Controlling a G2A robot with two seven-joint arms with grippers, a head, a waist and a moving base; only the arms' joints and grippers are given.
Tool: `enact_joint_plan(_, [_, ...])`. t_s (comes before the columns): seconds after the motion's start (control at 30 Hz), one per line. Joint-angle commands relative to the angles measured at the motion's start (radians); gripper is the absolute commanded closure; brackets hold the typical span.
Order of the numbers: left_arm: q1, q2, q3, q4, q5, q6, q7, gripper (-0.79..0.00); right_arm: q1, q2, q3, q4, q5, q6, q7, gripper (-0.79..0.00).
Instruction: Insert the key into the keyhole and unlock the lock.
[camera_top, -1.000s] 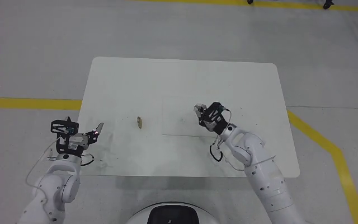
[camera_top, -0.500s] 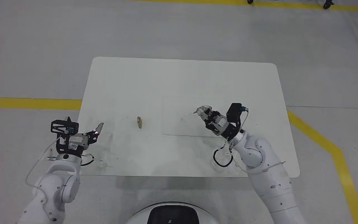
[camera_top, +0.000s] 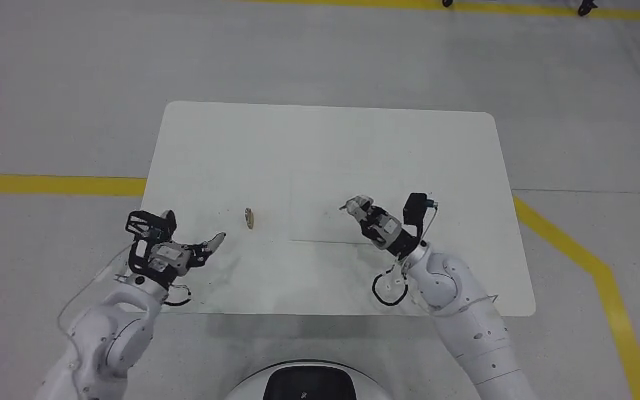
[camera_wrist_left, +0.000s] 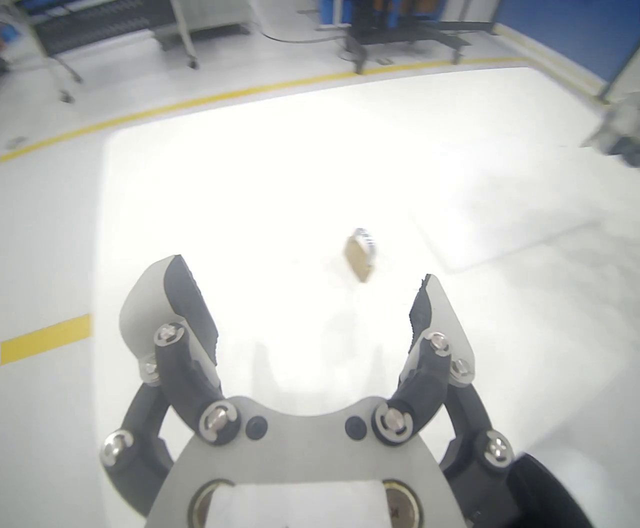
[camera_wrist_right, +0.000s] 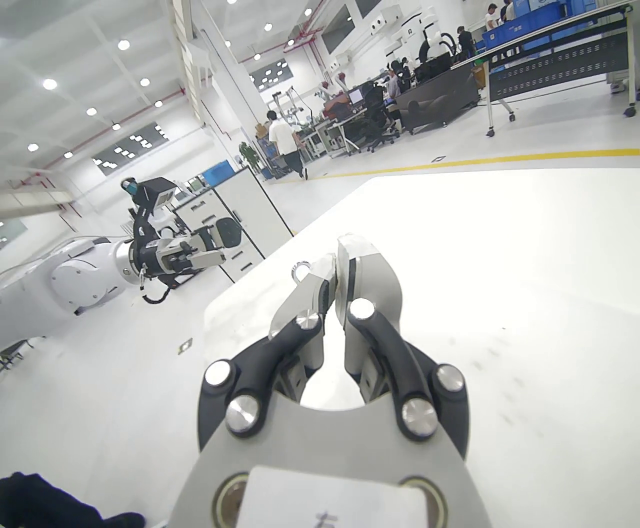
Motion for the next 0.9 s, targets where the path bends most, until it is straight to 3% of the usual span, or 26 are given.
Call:
enact_joint_plan(0.0, [-0.029,0.003,0.008,-0.028,-0.129,-0.071,-0.141,-0.785,0.028,-0.009,-0.034,0.035,0.035,-0.021,-0.015,0.0])
enact_joint_plan(0.07, [-0.052,0.005,0.028,-0.048,-0.232,-0.113,-0.249,-0.785,0.051,-0.018,-0.064,0.063,0.064,-0.046,-0.027,0.0])
enact_joint_plan(0.13, [-0.089,0.011,0.057,-0.033,-0.397,-0.164,-0.432,-0.785,0.071,-0.024,-0.08,0.09,0.084,-0.055,-0.03,0.0])
enact_joint_plan(0.2, [-0.153,0.017,0.049,-0.006,-0.509,-0.142,-0.573,-0.785,0.081,-0.026,-0.076,0.102,0.085,-0.04,-0.039,0.0])
enact_joint_plan(0.47, [-0.149,0.017,0.053,-0.006,-0.515,-0.143,-0.566,-0.785,0.081,-0.026,-0.076,0.102,0.085,-0.04,-0.039,0.0])
enact_joint_plan(0.6, [-0.139,0.018,0.075,0.004,-0.743,-0.201,-0.59,-0.785,0.068,-0.028,-0.082,0.075,0.108,-0.029,-0.027,0.0])
enact_joint_plan(0.7, [-0.192,0.023,0.085,0.036,-0.953,-0.211,-0.665,-0.785,0.06,-0.031,-0.1,0.04,0.165,-0.049,0.014,0.0])
enact_joint_plan(0.87, [-0.305,0.025,0.131,0.084,-1.091,-0.206,-0.736,-0.785,0.051,-0.032,-0.116,-0.011,0.263,-0.097,0.063,0.0])
